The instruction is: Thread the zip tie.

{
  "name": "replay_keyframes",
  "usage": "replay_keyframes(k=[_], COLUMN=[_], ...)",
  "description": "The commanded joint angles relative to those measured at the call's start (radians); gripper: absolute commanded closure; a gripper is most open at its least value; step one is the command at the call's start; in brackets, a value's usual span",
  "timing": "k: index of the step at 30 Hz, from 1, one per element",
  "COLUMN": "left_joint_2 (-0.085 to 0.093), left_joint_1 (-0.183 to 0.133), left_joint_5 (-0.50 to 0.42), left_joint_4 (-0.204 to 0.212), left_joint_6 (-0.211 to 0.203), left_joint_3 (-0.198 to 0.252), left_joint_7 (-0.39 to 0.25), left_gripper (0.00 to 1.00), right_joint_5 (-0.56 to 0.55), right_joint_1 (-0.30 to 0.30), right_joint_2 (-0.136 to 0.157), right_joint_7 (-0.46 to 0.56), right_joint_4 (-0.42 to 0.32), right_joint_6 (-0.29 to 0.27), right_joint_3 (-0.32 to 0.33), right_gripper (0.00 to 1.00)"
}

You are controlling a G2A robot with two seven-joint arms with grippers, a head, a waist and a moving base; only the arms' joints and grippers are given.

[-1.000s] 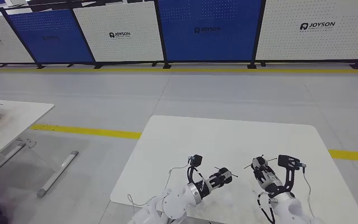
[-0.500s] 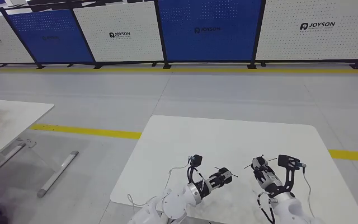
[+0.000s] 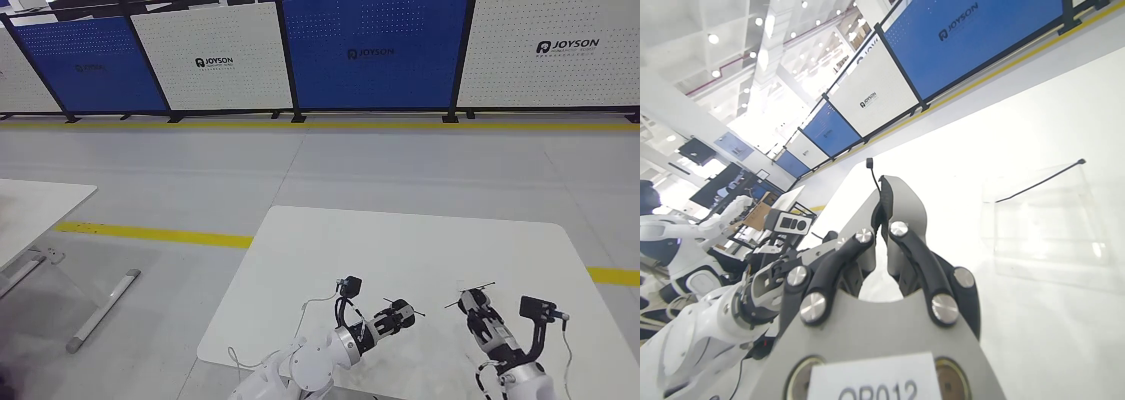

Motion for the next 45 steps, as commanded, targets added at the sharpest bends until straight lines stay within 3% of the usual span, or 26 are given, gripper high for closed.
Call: replay_keyframes(k=[1, 5, 17, 22, 25, 30, 36, 39, 45], left_joint_2=[0.000, 0.000, 0.000, 0.001, 0.003, 0.003, 0.003, 0.003, 0.003], left_joint_1=[0.000, 0.000, 0.000, 0.007, 0.014, 0.014, 0.014, 0.014, 0.014], left_joint_5=[0.000, 0.000, 0.001, 0.101, 0.177, 0.177, 0.177, 0.177, 0.177], left_joint_4=[0.000, 0.000, -0.002, -0.018, -0.030, -0.030, -0.030, -0.030, -0.030], left_joint_6=[0.000, 0.000, 0.000, -0.046, -0.031, -0.031, -0.031, -0.031, -0.031], left_joint_3=[0.000, 0.000, -0.001, 0.005, 0.013, 0.013, 0.013, 0.013, 0.013], left_joint_7=[0.000, 0.000, 0.008, 0.080, 0.101, 0.101, 0.101, 0.101, 0.101], left_gripper=[1.00, 1.00, 1.00, 1.00, 1.00, 1.00, 1.00, 1.00, 1.00], right_joint_5=[0.008, 0.047, 0.047, 0.047, 0.047, 0.048, 0.113, 0.070, 0.056], right_joint_1=[-0.005, 0.025, 0.025, 0.025, 0.025, 0.025, 0.029, 0.033, 0.040], right_joint_2=[-0.002, -0.010, -0.010, -0.010, -0.010, -0.010, -0.022, -0.032, -0.037], right_joint_7=[-0.015, -0.008, -0.008, -0.008, -0.008, -0.009, -0.101, -0.173, -0.188], right_joint_4=[0.020, 0.083, 0.083, 0.083, 0.083, 0.083, 0.108, 0.142, 0.169], right_joint_6=[-0.041, -0.079, -0.079, -0.079, -0.079, -0.079, -0.172, -0.190, -0.188], right_joint_3=[-0.004, -0.033, -0.033, -0.033, -0.033, -0.033, -0.044, -0.080, -0.092], right_gripper=[1.00, 1.00, 1.00, 1.00, 1.00, 1.00, 1.00, 1.00, 1.00])
